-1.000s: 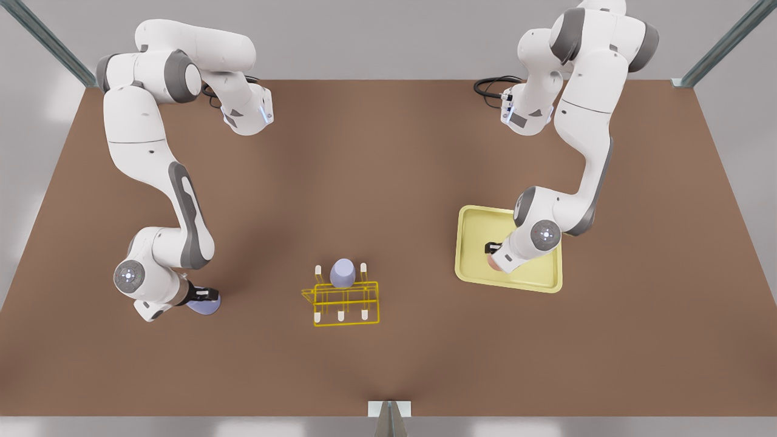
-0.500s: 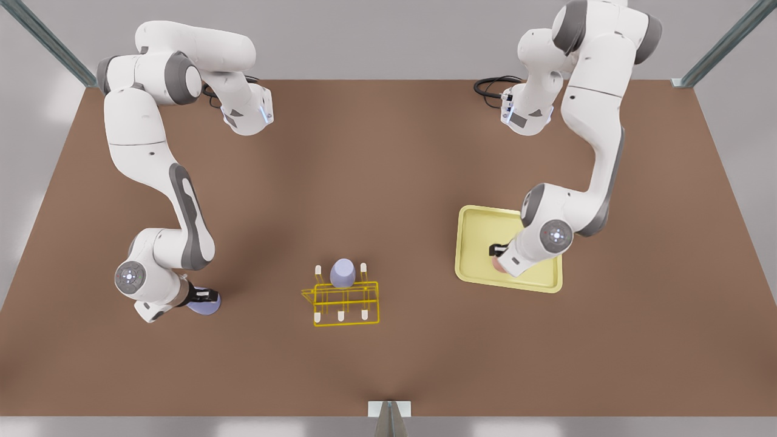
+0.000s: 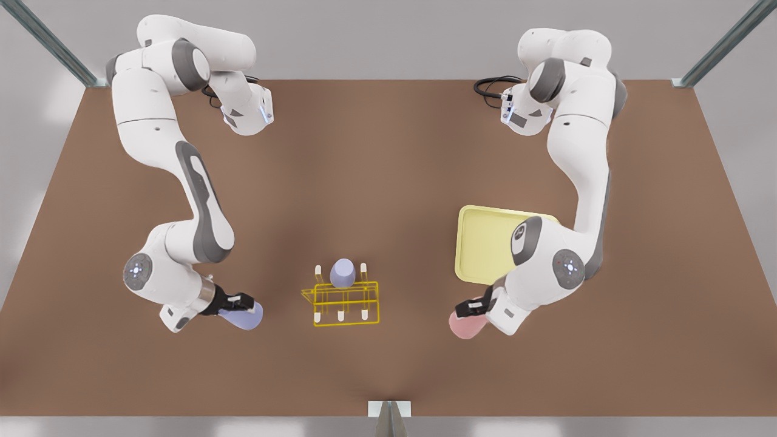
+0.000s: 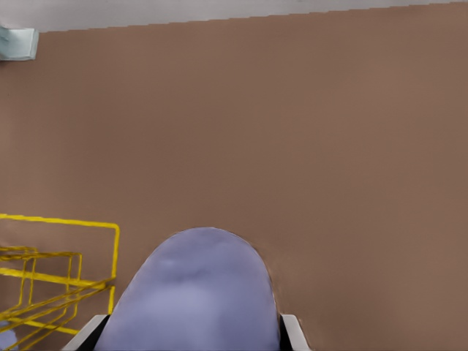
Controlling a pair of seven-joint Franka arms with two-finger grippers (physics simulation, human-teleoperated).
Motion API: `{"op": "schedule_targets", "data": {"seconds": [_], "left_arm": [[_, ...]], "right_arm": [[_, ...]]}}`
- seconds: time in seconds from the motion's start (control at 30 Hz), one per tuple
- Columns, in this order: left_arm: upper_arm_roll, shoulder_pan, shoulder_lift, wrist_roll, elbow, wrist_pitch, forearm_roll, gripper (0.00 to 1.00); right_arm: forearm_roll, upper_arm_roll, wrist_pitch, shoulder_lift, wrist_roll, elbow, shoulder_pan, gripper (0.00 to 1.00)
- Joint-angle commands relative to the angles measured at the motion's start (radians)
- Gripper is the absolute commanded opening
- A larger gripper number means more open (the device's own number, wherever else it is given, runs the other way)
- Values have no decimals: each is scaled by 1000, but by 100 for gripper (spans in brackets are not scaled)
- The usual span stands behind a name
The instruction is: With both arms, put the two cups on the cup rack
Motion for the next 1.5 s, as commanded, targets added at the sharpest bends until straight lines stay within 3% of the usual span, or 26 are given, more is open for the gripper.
{"op": "schedule_targets", "data": {"seconds": [0.0,0.17,0.3,0.97,1.0,1.1,1.13,1.33,1.47], "left_arm": [[-18,-17,30,-194,31,126,-67,86],[-15,-128,70,-277,85,158,-67,86],[-16,-174,92,-326,85,292,-67,86],[-72,-231,214,-332,146,324,-73,86],[-70,-234,217,-332,152,324,-73,86],[-70,-241,227,-333,160,339,-71,87],[-70,-241,227,-333,160,341,-73,100],[-67,-240,227,-333,171,375,-73,100],[-64,-238,222,-333,177,367,-73,100]], "right_arm": [[71,9,-65,20,129,72,25,85],[111,81,-100,193,273,355,62,85],[152,86,-95,222,276,397,71,85],[161,114,-91,224,293,300,100,86],[161,114,-91,225,293,300,100,100],[158,114,-92,237,292,300,106,100],[158,112,-89,241,293,300,111,100],[164,108,-100,233,293,335,106,100],[88,95,-253,166,277,320,22,100]]}}
